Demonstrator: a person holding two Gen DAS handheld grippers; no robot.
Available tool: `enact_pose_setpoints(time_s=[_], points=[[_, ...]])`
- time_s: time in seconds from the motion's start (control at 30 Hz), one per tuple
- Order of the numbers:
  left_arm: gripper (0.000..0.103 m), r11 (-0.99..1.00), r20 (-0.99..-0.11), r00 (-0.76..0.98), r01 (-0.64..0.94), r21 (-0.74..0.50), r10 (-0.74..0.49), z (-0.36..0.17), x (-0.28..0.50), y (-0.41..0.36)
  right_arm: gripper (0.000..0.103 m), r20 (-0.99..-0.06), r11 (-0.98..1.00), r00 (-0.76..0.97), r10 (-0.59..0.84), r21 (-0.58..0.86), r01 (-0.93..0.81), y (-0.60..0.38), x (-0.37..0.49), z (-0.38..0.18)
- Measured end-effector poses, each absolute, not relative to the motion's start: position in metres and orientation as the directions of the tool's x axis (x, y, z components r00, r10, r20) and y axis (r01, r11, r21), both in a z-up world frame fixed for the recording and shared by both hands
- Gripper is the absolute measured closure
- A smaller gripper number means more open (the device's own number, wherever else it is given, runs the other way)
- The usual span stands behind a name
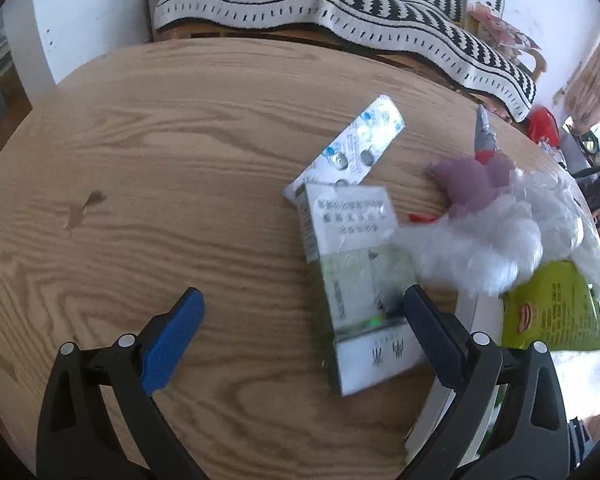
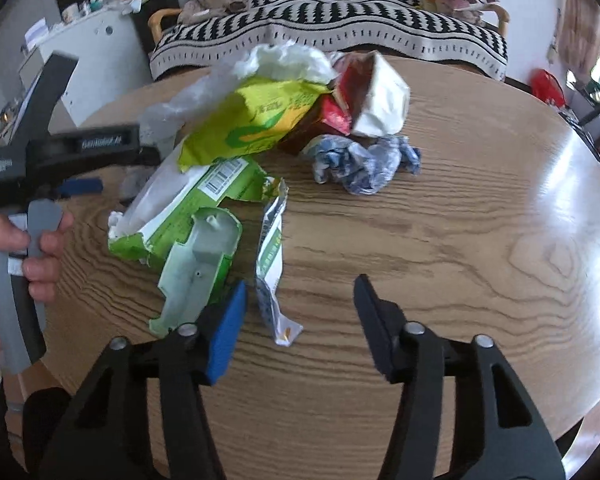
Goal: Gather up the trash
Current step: 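Grasp the green medicine box with the left tool while the right tool grasps a foil wrapper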
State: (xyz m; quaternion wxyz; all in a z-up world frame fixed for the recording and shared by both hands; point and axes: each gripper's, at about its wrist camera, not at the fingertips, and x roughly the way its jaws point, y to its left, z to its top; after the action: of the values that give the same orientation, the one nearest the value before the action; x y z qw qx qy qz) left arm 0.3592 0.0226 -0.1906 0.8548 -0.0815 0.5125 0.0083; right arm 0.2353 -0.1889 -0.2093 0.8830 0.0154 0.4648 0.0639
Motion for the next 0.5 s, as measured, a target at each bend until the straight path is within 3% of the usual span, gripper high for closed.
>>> enact_pose_setpoints(time_s=[0.1,0.13,0.2,0.27,0.33,0.4,0.5], points=[[0.006,0.990,-0.882,0.468,-0.084,-0.114,-0.062,-0.191,0.370,0.017,0.074,-0.818,0.993,0.566,0.102,0.048,-0.111,-0.184,0.241,-0.211],[0.006,0.992,-0.882,0.468,-0.078,-0.102,-0.054,-0.191,0.373,0.015,0.084,-0.818,0.992,0.565,0.105,0.046,-0.118,-0.184,0.243,-0.211],[0.007,0.994,-0.881,0.471,-0.064,-0.089,-0.049,-0.192,0.376,0.010,0.091,-0.820,0.991,0.561,0.118,0.058,-0.123,-0.182,0.245,-0.211],[0.016,0.996,-0.875,0.481,-0.034,-0.084,-0.058,-0.191,0.373,0.007,0.092,-0.817,0.989,0.560,0.138,0.085,-0.121,-0.186,0.245,-0.209],[0.050,1.000,-0.871,0.491,-0.010,-0.029,-0.020,-0.189,0.367,0.003,0.092,-0.809,0.990,0.571,0.137,0.085,-0.116,-0.187,0.241,-0.205],[0.076,0.999,-0.868,0.494,0.012,-0.046,-0.046,-0.187,0.361,0.005,0.092,-0.801,0.989,0.582,0.142,0.100,-0.105,-0.196,0.236,-0.198],[0.092,0.994,-0.874,0.477,0.001,-0.109,-0.096,-0.182,0.354,0.018,0.092,-0.796,0.987,0.583,0.163,0.133,-0.095,-0.208,0.225,-0.188]])
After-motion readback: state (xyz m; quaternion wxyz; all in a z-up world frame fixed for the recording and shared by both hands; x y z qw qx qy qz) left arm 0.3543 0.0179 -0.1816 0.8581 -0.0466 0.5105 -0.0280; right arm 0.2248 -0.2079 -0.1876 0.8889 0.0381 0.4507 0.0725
